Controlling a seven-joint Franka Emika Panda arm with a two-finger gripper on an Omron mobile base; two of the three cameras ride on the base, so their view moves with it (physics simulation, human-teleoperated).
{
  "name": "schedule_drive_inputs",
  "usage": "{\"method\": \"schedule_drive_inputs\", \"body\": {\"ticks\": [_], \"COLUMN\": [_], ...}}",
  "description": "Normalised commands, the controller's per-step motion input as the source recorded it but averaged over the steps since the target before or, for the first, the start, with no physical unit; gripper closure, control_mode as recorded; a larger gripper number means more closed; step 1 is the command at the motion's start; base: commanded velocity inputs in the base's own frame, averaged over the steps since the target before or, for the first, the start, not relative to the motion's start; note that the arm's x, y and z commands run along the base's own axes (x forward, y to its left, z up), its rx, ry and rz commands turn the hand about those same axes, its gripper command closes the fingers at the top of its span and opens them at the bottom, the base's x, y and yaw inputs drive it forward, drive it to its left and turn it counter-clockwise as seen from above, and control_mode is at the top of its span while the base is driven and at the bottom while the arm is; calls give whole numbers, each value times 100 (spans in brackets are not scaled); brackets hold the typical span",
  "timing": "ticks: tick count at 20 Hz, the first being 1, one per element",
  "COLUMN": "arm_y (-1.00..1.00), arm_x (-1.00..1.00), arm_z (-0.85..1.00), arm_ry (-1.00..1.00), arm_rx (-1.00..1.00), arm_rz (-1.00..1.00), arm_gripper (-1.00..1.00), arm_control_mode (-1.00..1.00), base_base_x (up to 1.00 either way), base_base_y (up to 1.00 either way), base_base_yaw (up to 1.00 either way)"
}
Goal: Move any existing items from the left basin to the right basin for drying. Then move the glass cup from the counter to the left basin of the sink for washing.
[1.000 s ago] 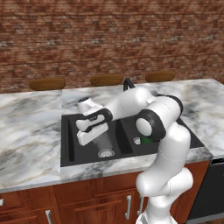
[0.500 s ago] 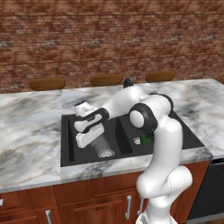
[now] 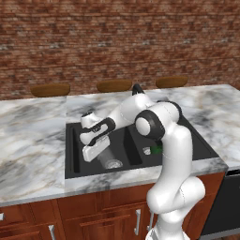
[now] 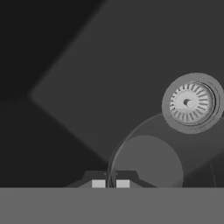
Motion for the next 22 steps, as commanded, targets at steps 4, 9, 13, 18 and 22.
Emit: {"method": "schedule_drive_inputs", "body": {"ticks": [4, 9, 13, 18, 22], "arm_y": [0, 0, 0, 0, 0], "arm_x": [5, 1, 0, 0, 0], "arm_z": [-24, -24, -22, -23, -22], "arm_ry": [1, 0, 0, 0, 0], "arm_rx": [6, 7, 6, 6, 6], "arm_rz": [8, 8, 9, 9, 9], "arm_gripper": [100, 100, 100, 100, 100], "arm_control_mode": [-100, -100, -100, -100, -100], "base_base_x": [0, 0, 0, 0, 0], "base_base_y": [0, 0, 0, 0, 0], "base_base_yaw": [0, 0, 0, 0, 0]}}
